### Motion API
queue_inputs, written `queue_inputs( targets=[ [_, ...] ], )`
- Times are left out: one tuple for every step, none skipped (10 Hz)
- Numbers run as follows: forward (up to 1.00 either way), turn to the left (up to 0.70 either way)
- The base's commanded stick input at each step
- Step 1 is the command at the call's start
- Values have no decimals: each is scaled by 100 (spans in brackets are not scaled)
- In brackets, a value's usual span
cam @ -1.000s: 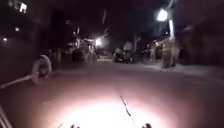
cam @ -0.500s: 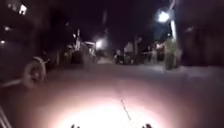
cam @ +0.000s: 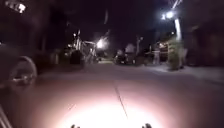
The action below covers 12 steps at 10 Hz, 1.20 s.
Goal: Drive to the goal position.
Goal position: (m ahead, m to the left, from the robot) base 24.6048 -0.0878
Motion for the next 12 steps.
queue_inputs(
  targets=[
    [85,0],
    [85,0],
    [85,0],
    [85,0],
    [85,0],
    [85,0],
    [85,0],
    [85,0],
    [85,0],
    [85,0],
    [85,0],
    [85,0]
  ],
)
